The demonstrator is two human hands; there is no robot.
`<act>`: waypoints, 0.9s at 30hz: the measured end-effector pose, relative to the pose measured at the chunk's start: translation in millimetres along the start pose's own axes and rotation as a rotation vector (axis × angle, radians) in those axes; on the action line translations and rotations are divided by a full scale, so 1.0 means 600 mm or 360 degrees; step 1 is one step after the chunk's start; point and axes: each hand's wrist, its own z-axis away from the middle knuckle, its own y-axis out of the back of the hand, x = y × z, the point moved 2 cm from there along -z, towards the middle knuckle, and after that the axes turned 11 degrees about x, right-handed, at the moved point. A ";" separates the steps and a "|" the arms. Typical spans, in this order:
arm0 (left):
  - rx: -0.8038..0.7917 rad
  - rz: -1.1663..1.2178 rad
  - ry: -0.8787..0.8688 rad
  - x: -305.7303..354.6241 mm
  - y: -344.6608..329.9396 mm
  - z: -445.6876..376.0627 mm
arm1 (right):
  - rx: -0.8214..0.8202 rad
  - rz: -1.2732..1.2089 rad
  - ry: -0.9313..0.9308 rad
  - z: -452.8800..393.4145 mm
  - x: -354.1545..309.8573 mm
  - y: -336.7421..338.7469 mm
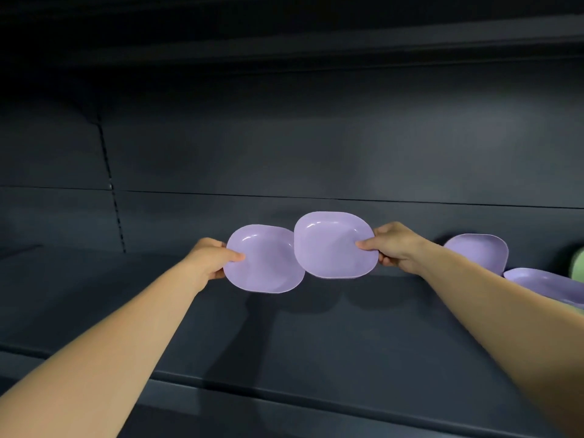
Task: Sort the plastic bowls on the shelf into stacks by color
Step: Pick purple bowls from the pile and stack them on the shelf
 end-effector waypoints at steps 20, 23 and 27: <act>-0.0183 -0.0031 0.0145 -0.147 0.164 -0.275 | 0.0185 -0.0101 -0.0208 -0.026 -0.072 -0.285; -0.0257 -0.0054 0.0158 -0.169 0.183 -0.317 | 0.0272 -0.0151 -0.0268 -0.022 -0.073 -0.335; -0.0371 -0.0086 0.0192 -0.193 0.197 -0.349 | 0.0300 -0.0160 -0.0342 -0.010 -0.074 -0.394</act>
